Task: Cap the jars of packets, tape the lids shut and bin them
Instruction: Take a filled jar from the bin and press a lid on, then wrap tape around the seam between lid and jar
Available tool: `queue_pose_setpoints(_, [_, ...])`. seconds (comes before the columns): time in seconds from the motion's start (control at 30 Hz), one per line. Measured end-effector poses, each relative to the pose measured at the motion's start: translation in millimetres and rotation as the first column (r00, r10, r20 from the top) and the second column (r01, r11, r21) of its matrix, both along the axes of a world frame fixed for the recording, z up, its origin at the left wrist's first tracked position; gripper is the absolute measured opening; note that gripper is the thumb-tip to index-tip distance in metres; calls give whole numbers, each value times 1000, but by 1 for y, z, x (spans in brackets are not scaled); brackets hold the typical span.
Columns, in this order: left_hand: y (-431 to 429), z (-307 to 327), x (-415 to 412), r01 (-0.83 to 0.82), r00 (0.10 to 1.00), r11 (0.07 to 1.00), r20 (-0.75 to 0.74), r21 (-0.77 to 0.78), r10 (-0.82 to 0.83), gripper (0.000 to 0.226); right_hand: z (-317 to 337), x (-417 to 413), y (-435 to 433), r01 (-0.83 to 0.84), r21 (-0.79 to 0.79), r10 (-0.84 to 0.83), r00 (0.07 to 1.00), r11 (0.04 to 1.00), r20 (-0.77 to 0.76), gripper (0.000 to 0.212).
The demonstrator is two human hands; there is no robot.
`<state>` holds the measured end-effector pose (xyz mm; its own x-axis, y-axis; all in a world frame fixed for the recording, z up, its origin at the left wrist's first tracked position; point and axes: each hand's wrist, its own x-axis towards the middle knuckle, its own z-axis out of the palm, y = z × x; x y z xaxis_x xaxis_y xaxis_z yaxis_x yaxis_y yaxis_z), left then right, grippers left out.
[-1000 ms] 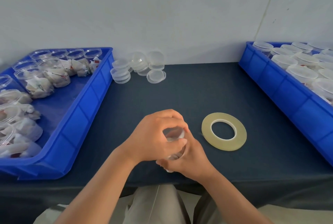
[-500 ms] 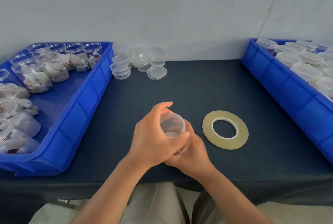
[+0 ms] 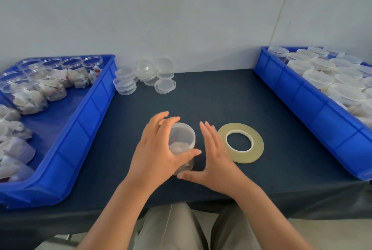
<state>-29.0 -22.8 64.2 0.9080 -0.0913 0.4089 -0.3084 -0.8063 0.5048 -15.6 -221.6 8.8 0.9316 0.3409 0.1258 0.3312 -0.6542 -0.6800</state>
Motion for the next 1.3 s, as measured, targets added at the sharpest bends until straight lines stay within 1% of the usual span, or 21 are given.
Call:
queue_pose_setpoints(0.07, [2,-4,-5,-10,1000,996,-29,-90,8,86,1,5,-27,132,-150,-123,990,980,67,118])
queue_pose_setpoints(0.1, [3,-7,-7,-5,999,991,-49,-133,-1,85,1,7,-42,200,-249,-187,980,948,73,106])
queue_pose_setpoints(0.17, [5,-11,-6,7,997,984,-77,-180,-22,85,-1,12,-66,289,-464,-276,956,837,98,82])
queue_pose_setpoints(0.2, [6,-12,-4,23,995,981,-86,-190,-40,85,-3,13,-74,294,-538,-272,955,790,121,71])
queue_pose_setpoints(0.23, [6,-12,-1,44,994,981,-91,-191,-63,84,-5,12,-79,287,-577,-260,957,764,132,61])
queue_pose_setpoints(0.3, [8,-16,5,101,989,977,-89,-190,-120,82,-5,10,-81,294,-591,-247,956,751,161,50])
queue_pose_setpoints(0.37, [9,-17,8,149,982,972,-92,-183,-168,80,1,6,-79,320,-558,-249,947,766,201,45])
queue_pose_setpoints(0.43, [7,-16,7,119,988,983,-79,-138,-131,80,12,-2,-78,342,-431,-295,940,835,172,40])
queue_pose_setpoints(0.47, [4,-14,5,78,997,994,-18,-82,-80,81,17,-7,-76,347,-326,-325,938,880,122,36])
queue_pose_setpoints(0.53, [-3,-10,-4,23,978,999,204,32,-29,75,27,-21,-72,335,-109,-334,942,936,28,34])
queue_pose_setpoints(0.57, [-9,-8,-8,33,954,999,295,38,-43,69,32,-28,-69,311,-22,-310,951,950,17,34])
queue_pose_setpoints(0.6, [-15,-6,-14,61,941,998,333,17,-63,65,37,-36,-65,279,48,-281,960,959,23,34])
queue_pose_setpoints(0.67, [-29,3,-26,116,961,990,261,-78,-92,64,47,-51,-57,219,142,-228,972,965,50,33])
queue_pose_setpoints(0.73, [-41,12,-35,150,980,971,160,-188,-120,57,55,-62,-50,173,183,-189,979,968,76,31])
queue_pose_setpoints(0.87, [-50,24,-46,158,986,906,119,-392,-121,27,60,-73,-43,146,240,-172,981,960,93,21])
queue_pose_setpoints(1.0, [-51,26,-55,137,990,861,94,-489,-103,23,56,-76,-41,126,227,-157,980,966,122,19])
queue_pose_setpoints(1.03, [-52,25,-56,141,989,853,104,-502,-102,18,54,-76,-40,128,226,-159,979,966,126,20])
queue_pose_setpoints(1.1, [-52,22,-56,130,988,858,142,-497,-68,4,50,-76,-38,133,227,-165,978,965,125,21])
queue_pose_setpoints(1.13, [-51,20,-56,118,985,871,164,-476,-43,3,48,-76,-37,130,230,-162,979,964,123,21])
queue_pose_setpoints(1.23, [-50,17,-60,102,977,925,214,-367,-22,12,46,-79,-32,106,276,-138,985,955,100,18])
queue_pose_setpoints(1.3, [-49,17,-64,89,972,968,231,-235,-33,20,47,-78,-30,68,303,-95,993,951,74,28])
